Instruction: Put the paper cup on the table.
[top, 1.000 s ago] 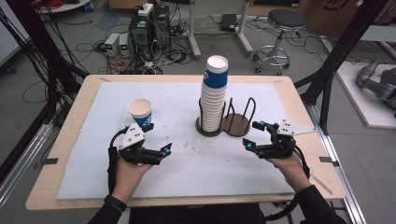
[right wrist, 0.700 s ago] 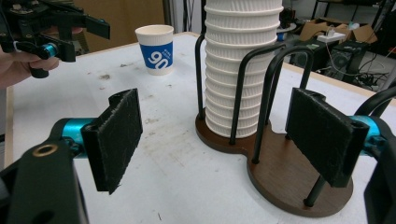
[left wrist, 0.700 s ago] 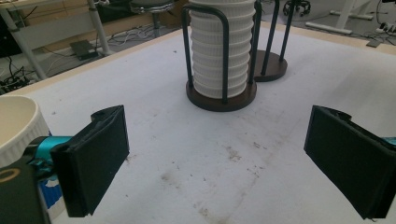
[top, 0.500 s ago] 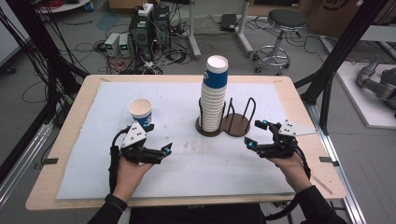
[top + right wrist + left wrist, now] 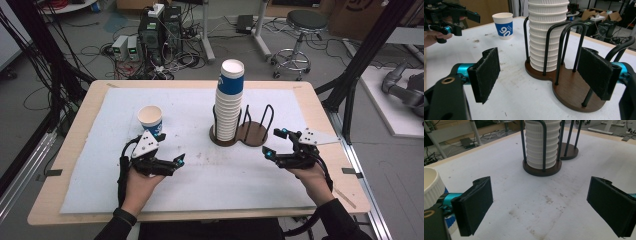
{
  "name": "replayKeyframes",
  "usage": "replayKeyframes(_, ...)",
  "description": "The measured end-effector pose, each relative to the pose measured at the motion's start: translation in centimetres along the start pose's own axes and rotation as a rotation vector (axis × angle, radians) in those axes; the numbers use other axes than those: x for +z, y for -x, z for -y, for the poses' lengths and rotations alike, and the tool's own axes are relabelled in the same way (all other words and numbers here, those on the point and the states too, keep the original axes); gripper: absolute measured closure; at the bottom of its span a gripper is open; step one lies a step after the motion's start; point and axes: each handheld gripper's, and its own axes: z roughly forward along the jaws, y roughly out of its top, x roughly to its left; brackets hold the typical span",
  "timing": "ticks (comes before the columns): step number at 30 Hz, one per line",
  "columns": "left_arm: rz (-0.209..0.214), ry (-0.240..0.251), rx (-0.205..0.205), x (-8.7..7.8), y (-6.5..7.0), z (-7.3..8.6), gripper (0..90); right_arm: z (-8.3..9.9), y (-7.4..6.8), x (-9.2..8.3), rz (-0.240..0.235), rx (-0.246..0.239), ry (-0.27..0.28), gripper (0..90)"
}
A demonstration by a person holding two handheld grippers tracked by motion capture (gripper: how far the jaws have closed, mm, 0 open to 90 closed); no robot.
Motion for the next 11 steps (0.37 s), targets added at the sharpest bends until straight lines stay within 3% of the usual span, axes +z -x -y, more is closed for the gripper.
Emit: replayKeyframes(11, -0.006, -0.025, 0.005, 0.13, -0.06, 0.2, 6.6, 0.07, 0.16, 0.22, 0.002, 0.006, -0.012, 19.0)
